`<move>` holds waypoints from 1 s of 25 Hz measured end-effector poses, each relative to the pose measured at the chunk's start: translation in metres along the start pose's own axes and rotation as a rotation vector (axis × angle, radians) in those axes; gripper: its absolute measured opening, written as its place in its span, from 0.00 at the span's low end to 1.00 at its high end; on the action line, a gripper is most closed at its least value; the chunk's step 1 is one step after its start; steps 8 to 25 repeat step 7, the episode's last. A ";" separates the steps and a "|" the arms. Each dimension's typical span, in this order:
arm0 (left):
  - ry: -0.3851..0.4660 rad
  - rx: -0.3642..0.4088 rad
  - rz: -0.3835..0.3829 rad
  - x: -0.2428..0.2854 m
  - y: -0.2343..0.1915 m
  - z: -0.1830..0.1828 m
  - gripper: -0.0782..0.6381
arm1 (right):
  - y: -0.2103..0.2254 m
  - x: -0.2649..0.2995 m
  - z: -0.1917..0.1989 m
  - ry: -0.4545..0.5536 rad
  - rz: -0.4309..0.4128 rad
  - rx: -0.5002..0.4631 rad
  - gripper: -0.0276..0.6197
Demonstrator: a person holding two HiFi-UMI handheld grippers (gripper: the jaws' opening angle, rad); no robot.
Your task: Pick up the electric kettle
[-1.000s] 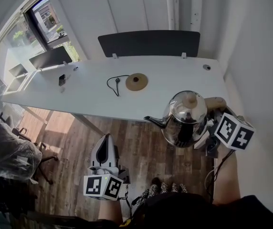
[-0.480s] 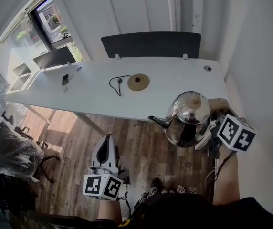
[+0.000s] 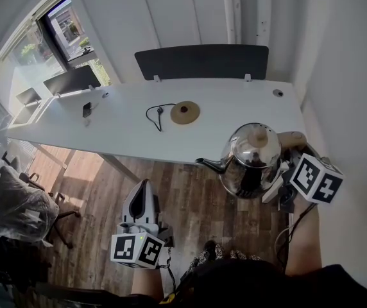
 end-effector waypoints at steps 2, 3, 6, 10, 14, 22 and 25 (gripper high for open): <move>-0.002 0.001 0.000 0.001 0.000 0.000 0.11 | 0.001 0.001 0.000 -0.003 0.004 0.004 0.23; -0.002 0.002 -0.001 0.001 0.000 -0.001 0.11 | 0.001 0.001 0.000 -0.004 0.003 0.006 0.23; 0.000 0.009 -0.005 0.002 -0.001 -0.002 0.11 | 0.001 0.003 -0.001 -0.008 -0.001 0.010 0.23; 0.001 0.012 -0.006 0.002 -0.001 -0.002 0.11 | 0.001 0.003 -0.001 -0.009 -0.002 0.012 0.23; 0.001 0.012 -0.006 0.002 -0.001 -0.002 0.11 | 0.001 0.003 -0.001 -0.009 -0.002 0.012 0.23; 0.001 0.012 -0.006 0.002 -0.001 -0.002 0.11 | 0.001 0.003 -0.001 -0.009 -0.002 0.012 0.23; 0.001 0.012 -0.006 0.002 -0.001 -0.002 0.11 | 0.001 0.003 -0.001 -0.009 -0.002 0.012 0.23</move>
Point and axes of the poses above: the fingertips, and each gripper's own axes: x forward along the fingers, y to its right, z out of its underside, the point moved 10 cm from there along -x, backward along the fingers, and after that the axes turned 9 degrees about -y, right-handed, at the moved point
